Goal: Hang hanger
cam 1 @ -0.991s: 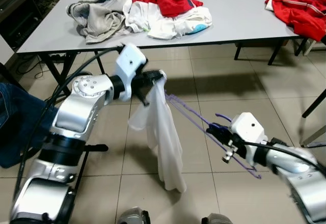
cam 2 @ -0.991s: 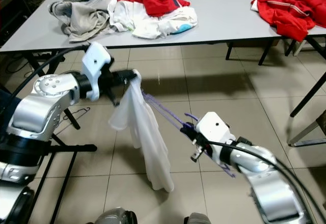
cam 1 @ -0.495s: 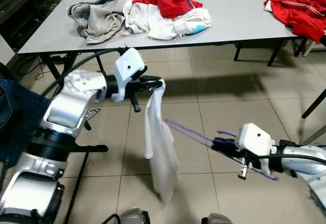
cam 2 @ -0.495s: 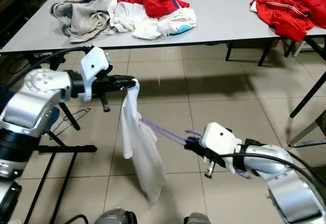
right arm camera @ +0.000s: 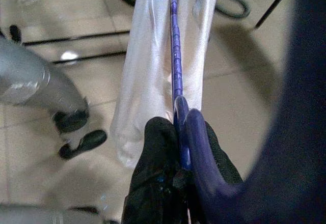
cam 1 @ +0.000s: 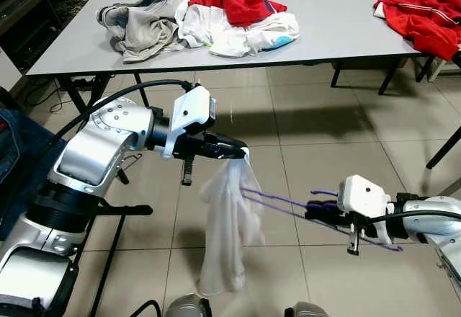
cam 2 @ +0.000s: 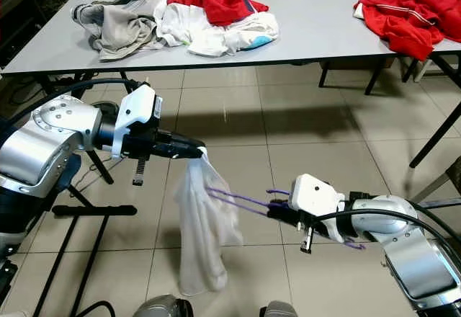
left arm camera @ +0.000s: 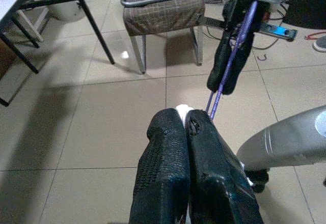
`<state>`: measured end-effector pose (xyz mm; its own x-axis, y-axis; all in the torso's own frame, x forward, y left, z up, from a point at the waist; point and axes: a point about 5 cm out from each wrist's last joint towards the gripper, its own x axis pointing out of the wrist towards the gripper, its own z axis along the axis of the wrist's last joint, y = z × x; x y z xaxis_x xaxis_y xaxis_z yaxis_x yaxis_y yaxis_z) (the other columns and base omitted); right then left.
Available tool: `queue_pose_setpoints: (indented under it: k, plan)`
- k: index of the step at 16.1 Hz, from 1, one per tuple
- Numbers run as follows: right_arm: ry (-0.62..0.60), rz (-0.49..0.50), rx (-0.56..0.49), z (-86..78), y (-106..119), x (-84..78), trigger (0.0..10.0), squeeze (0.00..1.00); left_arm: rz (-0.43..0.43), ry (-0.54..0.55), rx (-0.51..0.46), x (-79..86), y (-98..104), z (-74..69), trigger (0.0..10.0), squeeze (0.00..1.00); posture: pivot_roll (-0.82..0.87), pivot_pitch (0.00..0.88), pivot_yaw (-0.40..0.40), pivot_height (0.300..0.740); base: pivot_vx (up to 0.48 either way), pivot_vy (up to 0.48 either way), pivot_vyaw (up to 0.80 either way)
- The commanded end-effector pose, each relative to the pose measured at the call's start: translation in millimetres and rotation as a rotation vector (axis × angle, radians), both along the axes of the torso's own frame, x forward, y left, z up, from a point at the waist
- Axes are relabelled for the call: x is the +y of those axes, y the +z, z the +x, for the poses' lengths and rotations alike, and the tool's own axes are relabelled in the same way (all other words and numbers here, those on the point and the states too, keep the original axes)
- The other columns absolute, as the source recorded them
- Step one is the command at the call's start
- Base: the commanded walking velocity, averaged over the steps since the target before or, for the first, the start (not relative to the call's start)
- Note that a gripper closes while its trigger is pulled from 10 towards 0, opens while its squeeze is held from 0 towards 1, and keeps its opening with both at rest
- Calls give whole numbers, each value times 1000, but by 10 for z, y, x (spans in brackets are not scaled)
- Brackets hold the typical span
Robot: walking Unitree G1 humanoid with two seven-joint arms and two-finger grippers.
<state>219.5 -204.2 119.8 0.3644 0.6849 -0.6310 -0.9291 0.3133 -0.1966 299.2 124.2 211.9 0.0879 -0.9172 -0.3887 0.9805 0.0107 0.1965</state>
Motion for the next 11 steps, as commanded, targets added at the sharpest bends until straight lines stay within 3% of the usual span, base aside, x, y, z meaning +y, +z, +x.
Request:
queue_pose_setpoints:
  k: [1, 4, 7, 10, 11]
  plan:
    - [9, -28, 54, -45, -69, -24, 10000, 0, 4, 6, -53, 15, 97, 5, 0, 0, -144, 0, 61, 740, 0, 0, 0]
    - [-8, -5, 111, -137, -129, -21, 10000, 0, 6, 105, -129, 39, 112, 120, 0, 0, -139, 0, 53, 740, 0, 0, 0]
    - [-95, -20, 174, -178, -225, -68, 10000, 0, -23, 99, -121, 23, 168, 85, 0, 0, -143, 0, 51, 740, 0, 0, 0]
    - [-271, 5, 277, -190, -381, -111, 10000, 0, -40, 94, -127, 0, 209, 55, 0, 0, -141, 0, 45, 740, 0, 0, 0]
    - [-354, 80, 332, -190, -449, -91, 10000, 0, -40, 93, -130, 3, 219, 43, 0, 0, -143, 0, 47, 740, 0, 0, 0]
